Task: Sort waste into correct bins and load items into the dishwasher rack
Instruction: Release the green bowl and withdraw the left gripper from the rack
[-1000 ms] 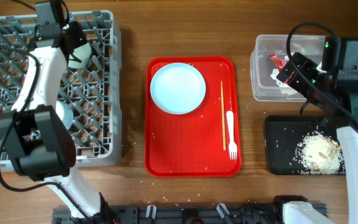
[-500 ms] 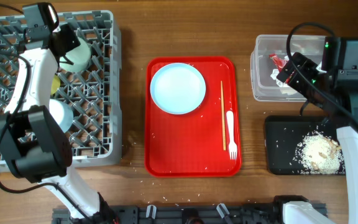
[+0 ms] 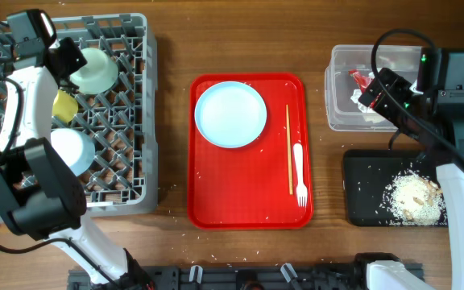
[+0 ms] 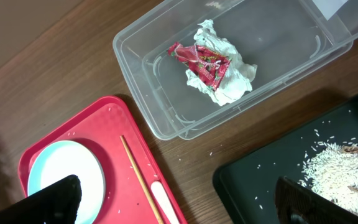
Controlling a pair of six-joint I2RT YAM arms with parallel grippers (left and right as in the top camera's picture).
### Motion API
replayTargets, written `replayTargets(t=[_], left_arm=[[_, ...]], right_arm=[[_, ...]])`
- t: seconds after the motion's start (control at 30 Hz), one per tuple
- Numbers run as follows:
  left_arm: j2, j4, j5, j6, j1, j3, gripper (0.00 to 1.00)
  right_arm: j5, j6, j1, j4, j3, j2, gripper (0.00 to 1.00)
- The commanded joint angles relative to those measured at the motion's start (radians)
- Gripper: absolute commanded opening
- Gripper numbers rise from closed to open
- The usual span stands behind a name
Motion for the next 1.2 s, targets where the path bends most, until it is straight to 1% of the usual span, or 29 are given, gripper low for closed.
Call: replayTargets(t=[0.0,0.07,0.13,0.23,0.27,0.3,0.33,0.37,0.4,0.43,0.5,0.57,0.67,0.7,0.77,0.97,1.07,1.1,1.13,1.17], left_arm=[[0.01,-0.002,-0.01,0.012,0.007,0.005,0.04],[0.002,-0.002,0.007,-0.008,0.004,0.005,0.04],[-0.037,-0.003,0.072,-0.049,0.0,0.005,0.04],[-0.119,-0.068,0.335,-0.069,-0.016,0.005,0.04],[-0.148,-0.159,0.53,-0.071,-0.038,0.005,0.11],[-0.151,-0.236,0.563,-0.07,-0.058,0.005,0.41],[-0.15,-0.306,0.549,-0.063,-0.08,0.005,0.79],[-0.142,-0.368,0.501,-0.063,-0.103,0.005,0.85],[-0.134,-0.438,0.421,-0.063,-0.138,0.004,0.91],[-0.127,-0.474,0.371,-0.063,-0.172,-0.003,0.93],[-0.121,-0.495,0.278,-0.063,-0.245,-0.032,0.95],[-0.12,-0.468,0.156,-0.071,-0.307,-0.075,0.96],[-0.12,-0.419,0.077,-0.071,-0.357,-0.124,0.88],[-0.12,-0.417,0.064,-0.071,-0.365,-0.134,0.83],[-0.12,-0.42,0.059,-0.07,-0.365,-0.142,0.79],[-0.12,-0.438,0.042,-0.071,-0.364,-0.141,0.77],[-0.172,-0.463,0.042,-0.071,-0.351,-0.088,0.76],[-0.197,-0.472,0.042,-0.071,-0.351,-0.067,0.74],[-0.235,-0.478,0.042,-0.079,-0.354,-0.05,0.67],[-0.274,-0.481,0.043,-0.102,-0.354,-0.049,0.66]], right_arm=[[0.021,-0.008,-0.003,0.003,0.005,0.008,1.0],[0.021,-0.008,-0.003,0.003,0.005,0.008,1.0],[0.021,-0.008,-0.003,0.003,0.005,0.008,1.0],[0.021,-0.008,-0.003,0.003,0.005,0.008,1.0],[0.021,-0.008,-0.003,0.003,0.005,0.008,1.0],[0.021,-0.008,-0.003,0.003,0.005,0.008,1.0],[0.021,-0.008,-0.003,0.003,0.005,0.008,1.0],[0.021,-0.008,-0.003,0.003,0.005,0.008,1.0],[0.021,-0.008,-0.003,0.003,0.005,0.008,1.0],[0.021,-0.008,-0.003,0.003,0.005,0.008,1.0],[0.021,-0.008,-0.003,0.003,0.005,0.008,1.0],[0.021,-0.008,-0.003,0.003,0.005,0.008,1.0],[0.021,-0.008,-0.003,0.003,0.005,0.008,1.0],[0.021,-0.008,-0.003,0.003,0.005,0.008,0.99],[0.021,-0.008,-0.003,0.003,0.005,0.008,1.0],[0.021,-0.008,-0.003,0.003,0.005,0.008,1.0],[0.021,-0.008,-0.003,0.003,0.005,0.008,1.0],[0.021,-0.008,-0.003,0.003,0.005,0.008,1.0],[0.021,-0.008,-0.003,0.003,0.005,0.008,1.0],[0.021,-0.008,-0.003,0.003,0.005,0.008,1.0]])
